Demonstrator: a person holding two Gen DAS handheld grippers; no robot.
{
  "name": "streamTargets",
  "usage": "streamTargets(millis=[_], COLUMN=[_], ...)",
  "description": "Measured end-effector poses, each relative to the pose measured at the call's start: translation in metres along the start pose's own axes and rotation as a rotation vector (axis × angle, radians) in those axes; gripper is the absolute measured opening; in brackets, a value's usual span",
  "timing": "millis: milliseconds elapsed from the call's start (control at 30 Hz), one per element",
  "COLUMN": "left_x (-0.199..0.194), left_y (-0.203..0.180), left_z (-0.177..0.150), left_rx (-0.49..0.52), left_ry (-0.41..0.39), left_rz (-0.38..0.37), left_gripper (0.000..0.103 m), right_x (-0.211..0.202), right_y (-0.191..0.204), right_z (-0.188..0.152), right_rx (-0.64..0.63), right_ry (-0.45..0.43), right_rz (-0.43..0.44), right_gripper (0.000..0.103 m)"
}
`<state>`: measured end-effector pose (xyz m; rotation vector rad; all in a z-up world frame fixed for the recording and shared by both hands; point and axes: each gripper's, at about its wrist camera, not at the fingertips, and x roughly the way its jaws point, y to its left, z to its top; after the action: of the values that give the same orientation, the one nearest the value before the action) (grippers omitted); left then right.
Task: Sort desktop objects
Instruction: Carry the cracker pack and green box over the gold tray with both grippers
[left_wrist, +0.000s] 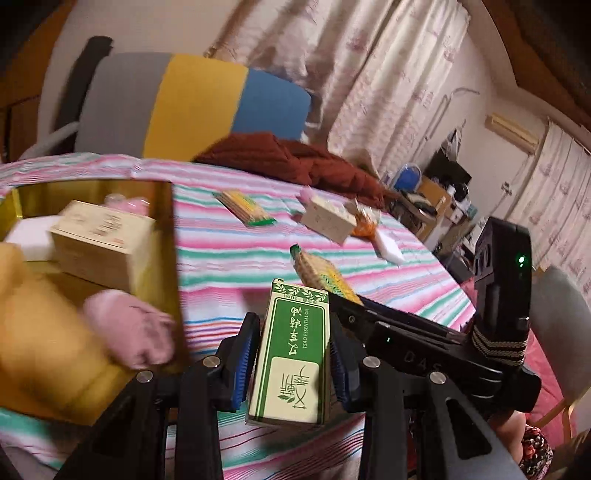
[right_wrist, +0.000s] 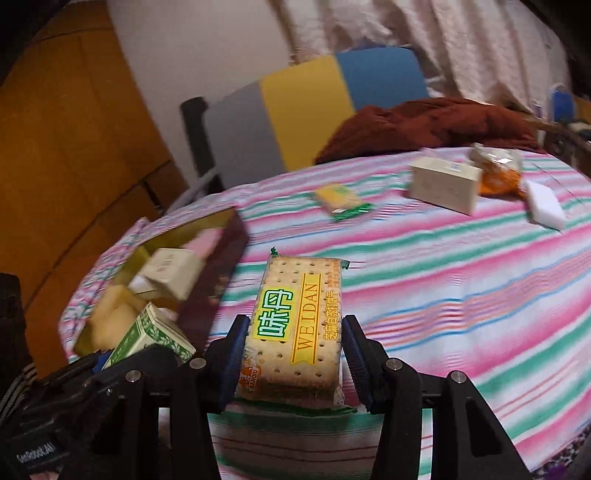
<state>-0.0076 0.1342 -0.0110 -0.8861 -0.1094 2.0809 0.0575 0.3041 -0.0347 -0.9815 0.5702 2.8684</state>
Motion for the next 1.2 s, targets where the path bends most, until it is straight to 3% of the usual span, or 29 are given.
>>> streamTargets(millis=[233,400,567,667,900,1100,1200], left_x=[-0.062,-0.098,-0.124,-0.127,-0.117,-0.108,-0.096], left_y=[0.035,0.071,0.116,0.141,0.186,0.199,0.211], left_z=[0.001,-0.001,-0.004,-0.006,-0.008,-0.004,-0.001], left_rx=[-0.051,-0.124,-0.238,-0.295,-0.409,-0.440,-0.490], left_ry=[-0.128,-0.171,-0.230,-0.235,-0.203,-0.196,-0.178], left_rz=[0.109,0.209,0.314,0.361,0.393,0.437,0.451], left_gripper=[0.036,0.036,0.036,0.036,0.036,0.036,0.037], right_x=[0.004,0.010,0.021,0.034,0.081,0.132,0.151], right_y=[0.050,0.078,0.099,0.114,0.133,0.130,0.124], right_z=[0.003,0.004,0.004,0.008,0.036,0.051,0.055], right_rx=[-0.061,-0.109,-0.135,-0.148,-0.127,-0.061,-0.011], right_ry=[0.060,0.147,0.200,0.229,0.343,0.435,0.430], right_rz=[0.157,0.285,0.337,0.366,0.458,0.454,0.421], right_gripper=[0.051,0.051,0.051,0.051,0.051,0.052,0.052])
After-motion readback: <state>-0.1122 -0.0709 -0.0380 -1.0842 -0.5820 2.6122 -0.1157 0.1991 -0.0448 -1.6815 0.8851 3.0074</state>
